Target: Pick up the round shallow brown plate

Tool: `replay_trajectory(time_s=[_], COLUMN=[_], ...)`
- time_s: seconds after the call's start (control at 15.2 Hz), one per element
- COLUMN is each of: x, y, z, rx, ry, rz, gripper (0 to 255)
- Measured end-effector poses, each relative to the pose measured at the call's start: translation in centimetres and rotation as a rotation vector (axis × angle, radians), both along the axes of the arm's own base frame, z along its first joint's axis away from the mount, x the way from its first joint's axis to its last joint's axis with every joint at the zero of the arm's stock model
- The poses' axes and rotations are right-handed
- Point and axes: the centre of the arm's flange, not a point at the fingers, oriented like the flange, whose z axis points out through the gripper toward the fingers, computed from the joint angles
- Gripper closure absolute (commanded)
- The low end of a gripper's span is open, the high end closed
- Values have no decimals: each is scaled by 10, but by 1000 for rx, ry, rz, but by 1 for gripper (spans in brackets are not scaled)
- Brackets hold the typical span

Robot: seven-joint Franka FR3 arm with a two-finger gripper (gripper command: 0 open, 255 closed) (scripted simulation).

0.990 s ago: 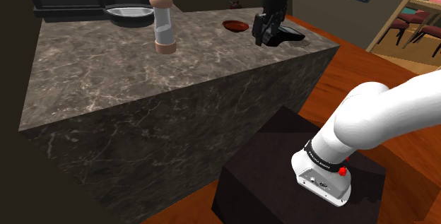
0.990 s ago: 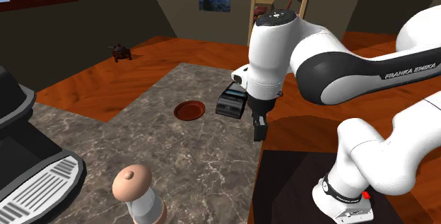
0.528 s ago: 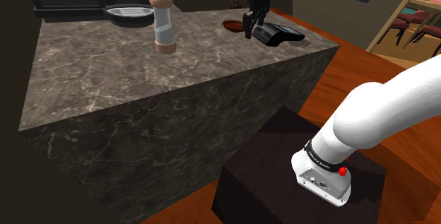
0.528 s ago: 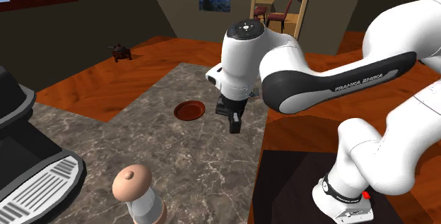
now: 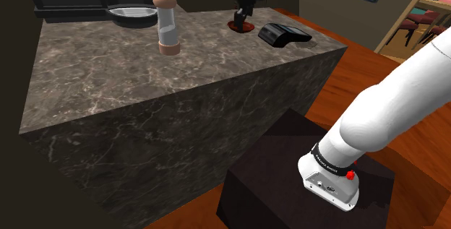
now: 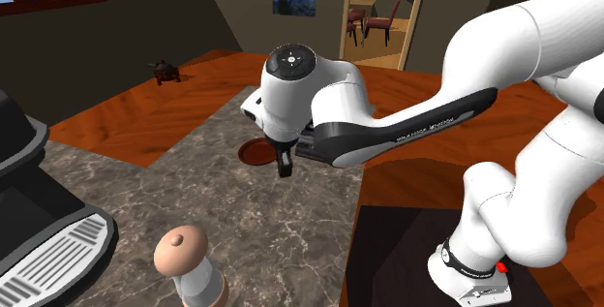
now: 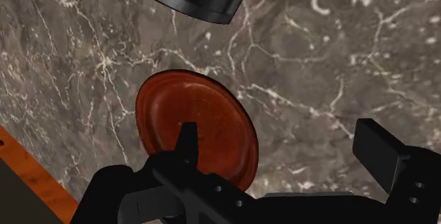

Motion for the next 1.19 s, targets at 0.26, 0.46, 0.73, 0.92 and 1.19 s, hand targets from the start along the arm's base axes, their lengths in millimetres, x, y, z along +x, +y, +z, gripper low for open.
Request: replay_trajectory(time_s=[0.26,0.46,0.73,0.92,1.19], x=[34,36,37,37,37], y=[-4,-5,-5,-5,-5], z=[-7,-19,-40,-44,-44], rx=[-65,-72,-73,-73,-73], ry=[-20,-22,-22,-22,-23], rz=[63,70,71,71,72], gripper=[0,0,0,255,255])
